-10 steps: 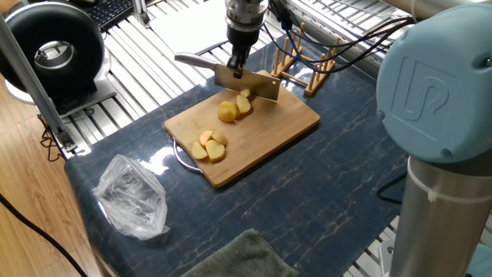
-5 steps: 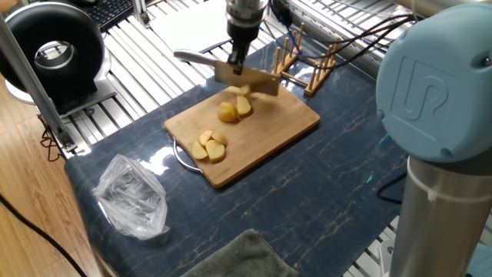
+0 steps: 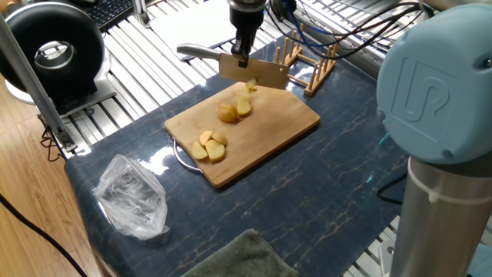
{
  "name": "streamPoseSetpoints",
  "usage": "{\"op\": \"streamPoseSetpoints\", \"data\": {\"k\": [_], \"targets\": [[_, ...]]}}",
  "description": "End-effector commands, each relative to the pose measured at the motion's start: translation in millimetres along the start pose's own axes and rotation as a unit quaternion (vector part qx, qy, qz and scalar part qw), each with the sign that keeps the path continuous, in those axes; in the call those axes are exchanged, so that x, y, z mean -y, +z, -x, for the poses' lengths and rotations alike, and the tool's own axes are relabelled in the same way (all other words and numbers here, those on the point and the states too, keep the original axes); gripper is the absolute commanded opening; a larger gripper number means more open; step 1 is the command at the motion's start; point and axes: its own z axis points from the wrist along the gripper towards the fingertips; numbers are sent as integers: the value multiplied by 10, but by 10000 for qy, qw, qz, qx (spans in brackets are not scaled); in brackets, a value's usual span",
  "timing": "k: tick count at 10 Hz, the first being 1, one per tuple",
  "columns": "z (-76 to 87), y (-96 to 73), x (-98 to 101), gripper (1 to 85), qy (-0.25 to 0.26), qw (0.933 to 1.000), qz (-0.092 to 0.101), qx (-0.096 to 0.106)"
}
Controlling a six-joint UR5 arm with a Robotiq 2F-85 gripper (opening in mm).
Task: Chop the potatoes
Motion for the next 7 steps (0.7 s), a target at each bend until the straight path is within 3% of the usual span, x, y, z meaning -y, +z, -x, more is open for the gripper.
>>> {"op": "streamPoseSetpoints", "data": {"k": [1,3,4,5,6,7], "targets": [[-7,-96,-115,10,129,9999,85,-15],[59,-21,-117,10,122,9998,104,109],[107,60,-188,10,255,9993,217,194],[125,98,27,10,31,9996,-197,222],[146,96,-177,10,272,9991,185,255],[142,97,-260,10,395,9984,315,241]]}}
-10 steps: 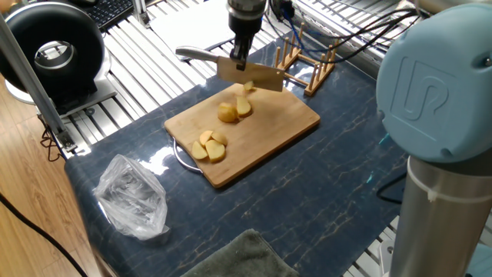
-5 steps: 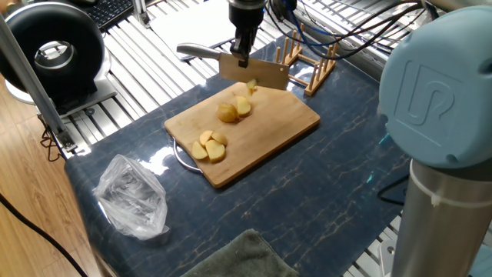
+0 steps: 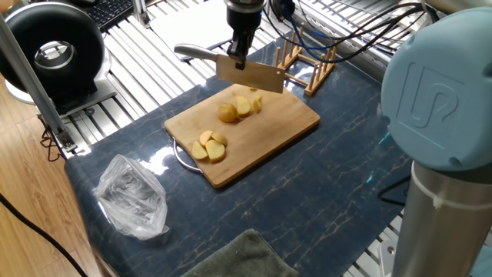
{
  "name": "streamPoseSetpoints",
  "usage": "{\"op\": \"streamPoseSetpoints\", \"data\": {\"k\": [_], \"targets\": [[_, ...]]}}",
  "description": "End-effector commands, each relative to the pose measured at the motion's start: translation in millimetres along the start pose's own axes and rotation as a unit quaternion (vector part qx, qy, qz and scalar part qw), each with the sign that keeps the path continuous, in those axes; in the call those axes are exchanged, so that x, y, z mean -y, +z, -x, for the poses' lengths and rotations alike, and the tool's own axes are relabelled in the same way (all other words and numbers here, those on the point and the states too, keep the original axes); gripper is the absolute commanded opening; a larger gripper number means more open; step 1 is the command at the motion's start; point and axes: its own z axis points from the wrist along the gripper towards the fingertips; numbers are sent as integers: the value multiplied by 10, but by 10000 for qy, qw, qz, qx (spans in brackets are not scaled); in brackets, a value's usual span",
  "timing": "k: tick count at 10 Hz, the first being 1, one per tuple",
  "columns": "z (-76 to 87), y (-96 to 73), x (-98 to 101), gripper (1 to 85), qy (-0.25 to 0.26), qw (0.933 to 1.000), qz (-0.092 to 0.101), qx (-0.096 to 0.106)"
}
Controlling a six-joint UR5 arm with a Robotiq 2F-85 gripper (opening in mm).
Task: Chop the potatoes
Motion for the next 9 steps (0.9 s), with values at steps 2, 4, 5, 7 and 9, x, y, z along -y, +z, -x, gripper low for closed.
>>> {"op": "streamPoseSetpoints", "data": {"k": [2,4,5,7,9], "targets": [[101,94,-230,10,357,9990,213,143],[161,138,-293,10,465,9986,179,201],[167,147,-293,10,466,9985,182,211],[188,173,-247,10,405,9987,138,268],[203,195,-181,10,305,9990,115,293]]}}
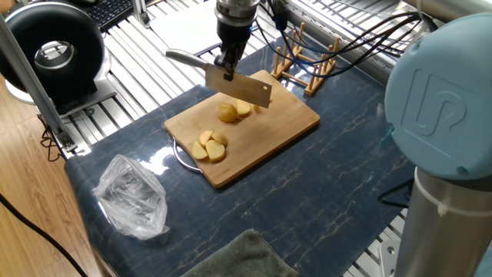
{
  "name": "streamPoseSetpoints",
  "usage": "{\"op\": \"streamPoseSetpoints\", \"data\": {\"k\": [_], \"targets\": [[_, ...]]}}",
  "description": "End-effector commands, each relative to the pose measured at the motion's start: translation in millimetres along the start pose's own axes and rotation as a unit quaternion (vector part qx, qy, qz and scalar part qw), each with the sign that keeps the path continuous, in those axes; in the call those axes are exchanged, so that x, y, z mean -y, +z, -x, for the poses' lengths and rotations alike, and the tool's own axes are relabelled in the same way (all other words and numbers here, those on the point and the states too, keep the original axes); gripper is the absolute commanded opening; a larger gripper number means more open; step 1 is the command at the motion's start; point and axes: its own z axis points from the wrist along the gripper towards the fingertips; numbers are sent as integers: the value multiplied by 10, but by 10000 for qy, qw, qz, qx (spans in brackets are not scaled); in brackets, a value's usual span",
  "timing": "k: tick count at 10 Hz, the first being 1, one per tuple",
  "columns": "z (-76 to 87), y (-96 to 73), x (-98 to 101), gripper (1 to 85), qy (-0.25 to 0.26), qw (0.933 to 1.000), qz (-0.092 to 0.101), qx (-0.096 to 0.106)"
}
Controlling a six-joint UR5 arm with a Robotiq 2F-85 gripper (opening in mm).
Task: Chop the potatoes
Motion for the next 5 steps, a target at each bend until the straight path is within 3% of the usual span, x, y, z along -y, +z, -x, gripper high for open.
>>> {"op": "streamPoseSetpoints", "data": {"k": [1,5], "targets": [[45,18,46,10,-59,9999,21,84],[43,76,138,10,-174,9997,-5,156]]}}
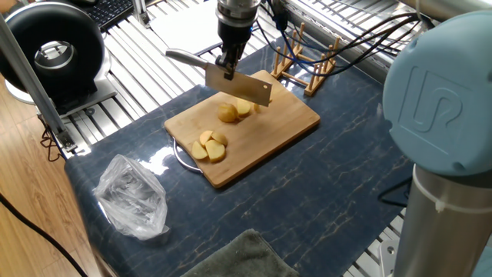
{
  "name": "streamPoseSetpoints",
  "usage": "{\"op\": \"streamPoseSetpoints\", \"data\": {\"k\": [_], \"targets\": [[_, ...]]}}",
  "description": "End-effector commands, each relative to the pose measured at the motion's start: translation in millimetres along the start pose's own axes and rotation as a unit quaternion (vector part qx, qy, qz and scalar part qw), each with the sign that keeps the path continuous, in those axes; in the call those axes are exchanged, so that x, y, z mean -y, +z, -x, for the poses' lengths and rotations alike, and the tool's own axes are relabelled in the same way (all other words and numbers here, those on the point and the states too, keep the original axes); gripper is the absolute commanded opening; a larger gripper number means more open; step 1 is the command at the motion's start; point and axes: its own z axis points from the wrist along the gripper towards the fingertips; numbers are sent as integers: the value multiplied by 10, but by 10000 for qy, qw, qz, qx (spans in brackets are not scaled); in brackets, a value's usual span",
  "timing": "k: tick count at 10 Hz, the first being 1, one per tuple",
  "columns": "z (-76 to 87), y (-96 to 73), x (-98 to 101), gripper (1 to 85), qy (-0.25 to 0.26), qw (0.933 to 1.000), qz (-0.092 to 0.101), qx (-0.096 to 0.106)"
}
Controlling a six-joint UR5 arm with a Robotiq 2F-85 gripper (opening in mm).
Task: Chop the potatoes
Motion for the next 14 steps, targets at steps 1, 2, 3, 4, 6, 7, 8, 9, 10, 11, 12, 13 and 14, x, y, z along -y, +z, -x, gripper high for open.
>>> {"op": "streamPoseSetpoints", "data": {"k": [1,2,3,4,6,7,8,9,10,11,12,13,14], "targets": [[16,41,106,10,-125,9998,20,118],[-3,29,138,10,-185,9998,36,118],[-20,12,148,10,-217,9997,32,90],[-33,3,140,10,-216,9997,63,63],[-42,-68,115,10,-145,9999,31,-64],[-32,-99,75,10,-105,9999,68,-88],[-22,-101,42,10,-80,9999,92,-85],[-14,-88,-13,10,-10,9999,112,-75],[-3,-64,-73,10,59,9999,98,-65],[12,-49,-81,10,73,9999,72,-43],[17,-43,-78,10,58,10000,69,-36],[21,-42,-65,10,49,10000,48,-29],[14,-41,-57,10,48,10000,38,-42]]}}
